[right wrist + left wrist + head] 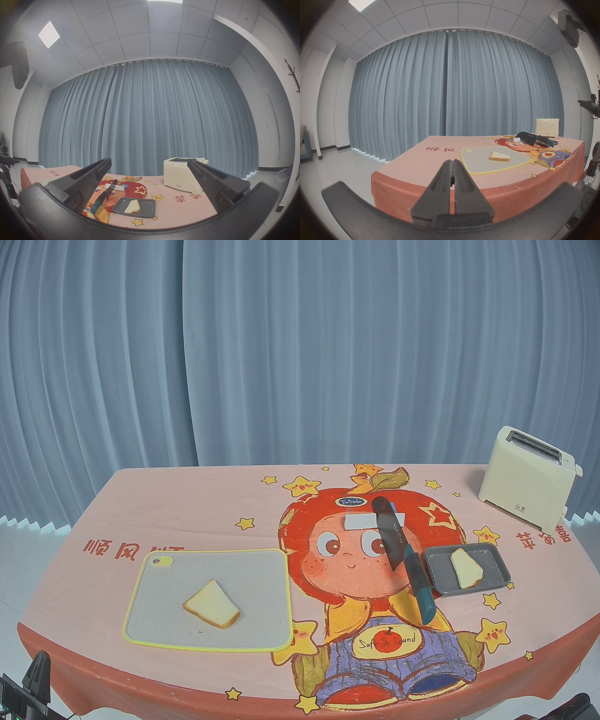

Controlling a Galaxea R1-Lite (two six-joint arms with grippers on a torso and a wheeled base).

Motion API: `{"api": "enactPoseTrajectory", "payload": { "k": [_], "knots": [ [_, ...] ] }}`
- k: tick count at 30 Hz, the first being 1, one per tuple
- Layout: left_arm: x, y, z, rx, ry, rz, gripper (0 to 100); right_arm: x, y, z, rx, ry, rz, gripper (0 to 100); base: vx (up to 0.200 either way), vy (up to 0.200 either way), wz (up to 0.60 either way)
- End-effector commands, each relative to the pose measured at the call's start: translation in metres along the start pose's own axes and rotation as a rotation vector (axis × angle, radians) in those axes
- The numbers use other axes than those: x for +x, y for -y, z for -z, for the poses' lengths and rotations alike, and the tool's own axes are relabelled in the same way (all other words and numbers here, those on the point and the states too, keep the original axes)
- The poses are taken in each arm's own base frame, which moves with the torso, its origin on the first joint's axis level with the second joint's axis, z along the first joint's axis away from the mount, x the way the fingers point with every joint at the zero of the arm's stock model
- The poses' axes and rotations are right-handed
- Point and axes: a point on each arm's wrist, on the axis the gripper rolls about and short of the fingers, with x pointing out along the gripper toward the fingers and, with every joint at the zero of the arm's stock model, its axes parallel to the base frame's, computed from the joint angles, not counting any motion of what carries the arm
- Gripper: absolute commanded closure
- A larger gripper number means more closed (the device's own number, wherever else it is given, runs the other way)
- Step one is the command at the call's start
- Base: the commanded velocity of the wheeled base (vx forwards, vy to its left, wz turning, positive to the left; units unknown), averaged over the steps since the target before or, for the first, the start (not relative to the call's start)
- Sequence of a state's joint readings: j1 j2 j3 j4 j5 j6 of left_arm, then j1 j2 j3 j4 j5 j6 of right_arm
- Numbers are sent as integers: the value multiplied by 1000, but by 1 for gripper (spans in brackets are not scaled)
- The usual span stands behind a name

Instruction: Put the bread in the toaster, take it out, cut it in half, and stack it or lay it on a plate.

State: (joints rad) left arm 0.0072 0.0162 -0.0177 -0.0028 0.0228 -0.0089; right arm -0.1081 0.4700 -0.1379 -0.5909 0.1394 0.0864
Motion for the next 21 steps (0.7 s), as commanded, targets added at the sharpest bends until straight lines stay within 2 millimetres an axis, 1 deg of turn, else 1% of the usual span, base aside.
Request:
{"api": "enactPoseTrajectory", "payload": {
  "k": [1,3,6,7,8,11,13,21],
  "knots": [
    [0,0,5,0,-1,-1,100,-13,-3,-8,-5,26,1,0,0,0,0],
    [0,0,5,0,-1,-1,100,-21,-4,-9,1,-9,-2,0,0,0,0],
    [0,0,5,0,-1,-1,100,-37,-7,-17,8,-55,-7,0,0,0,0],
    [0,0,5,0,-1,-1,100,-37,-7,-17,8,-55,-7,0,0,0,0],
    [0,0,5,0,-1,-1,100,-41,-8,-18,12,-81,-8,0,0,0,0],
    [0,0,5,0,-1,-1,100,-54,-9,-11,17,-114,-9,0,0,0,0],
    [0,0,5,0,-1,-1,100,-57,-9,-10,17,-108,-11,0,0,0,0],
    [0,0,5,0,-1,-1,100,-58,-9,-6,18,-117,-9,0,0,0,0]
  ]
}}
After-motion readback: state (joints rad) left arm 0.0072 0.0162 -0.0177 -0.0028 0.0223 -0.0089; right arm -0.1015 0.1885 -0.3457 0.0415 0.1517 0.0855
